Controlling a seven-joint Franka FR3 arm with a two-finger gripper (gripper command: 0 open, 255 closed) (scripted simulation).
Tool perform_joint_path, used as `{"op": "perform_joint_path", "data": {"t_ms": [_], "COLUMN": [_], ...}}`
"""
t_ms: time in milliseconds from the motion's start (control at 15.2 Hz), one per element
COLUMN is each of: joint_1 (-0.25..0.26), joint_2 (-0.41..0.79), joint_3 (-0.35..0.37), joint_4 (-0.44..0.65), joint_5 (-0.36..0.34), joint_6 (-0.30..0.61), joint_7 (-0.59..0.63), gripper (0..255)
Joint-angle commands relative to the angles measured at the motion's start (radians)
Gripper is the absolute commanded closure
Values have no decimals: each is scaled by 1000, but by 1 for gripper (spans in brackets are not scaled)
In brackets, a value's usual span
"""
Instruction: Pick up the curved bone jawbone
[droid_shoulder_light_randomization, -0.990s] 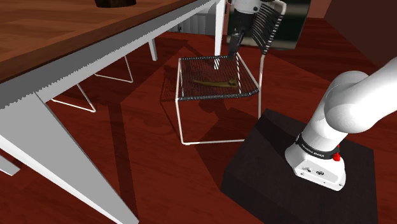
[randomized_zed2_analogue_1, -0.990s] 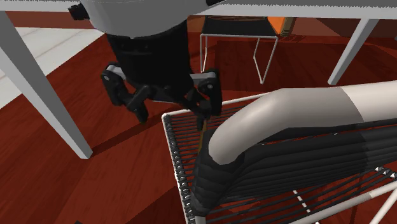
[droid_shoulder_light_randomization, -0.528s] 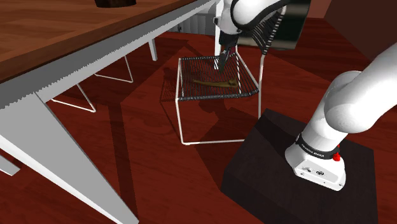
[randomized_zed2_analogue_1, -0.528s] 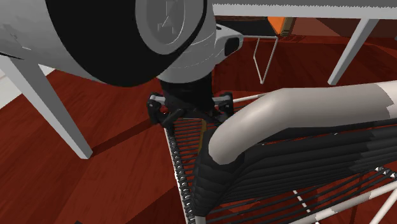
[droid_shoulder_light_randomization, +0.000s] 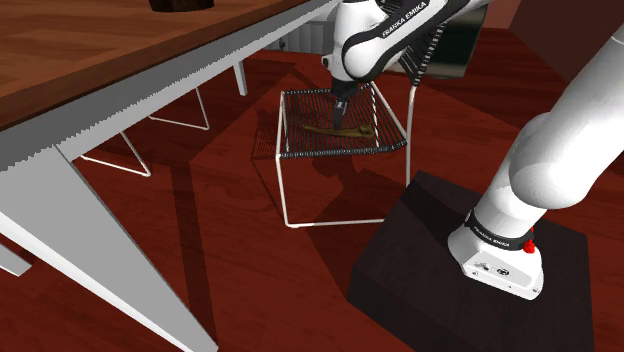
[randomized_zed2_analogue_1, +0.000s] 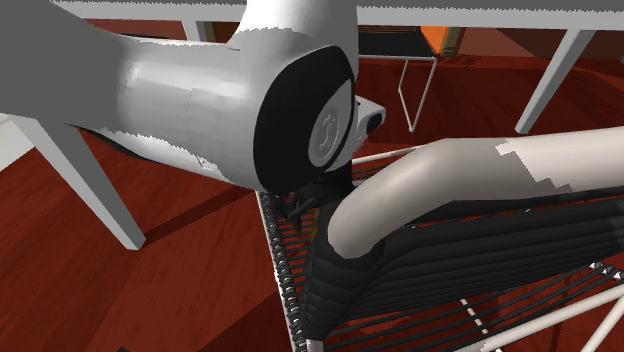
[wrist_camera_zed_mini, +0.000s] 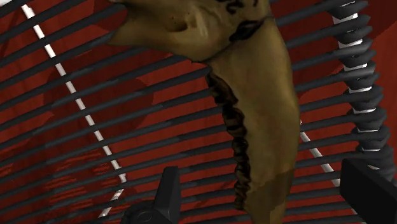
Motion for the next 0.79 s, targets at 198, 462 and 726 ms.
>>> {"op": "perform_joint_path", "data": {"t_ms": [198,462,726], "joint_1": [0,0,1], "joint_2": [43,52,52], "joint_3": [1,2,2], "joint_4": [-30,-32,-31], "joint_5": [-6,-6,-6], "joint_6": [74,84,84], "joint_7": [8,11,11], "gripper": [0,255,255]}}
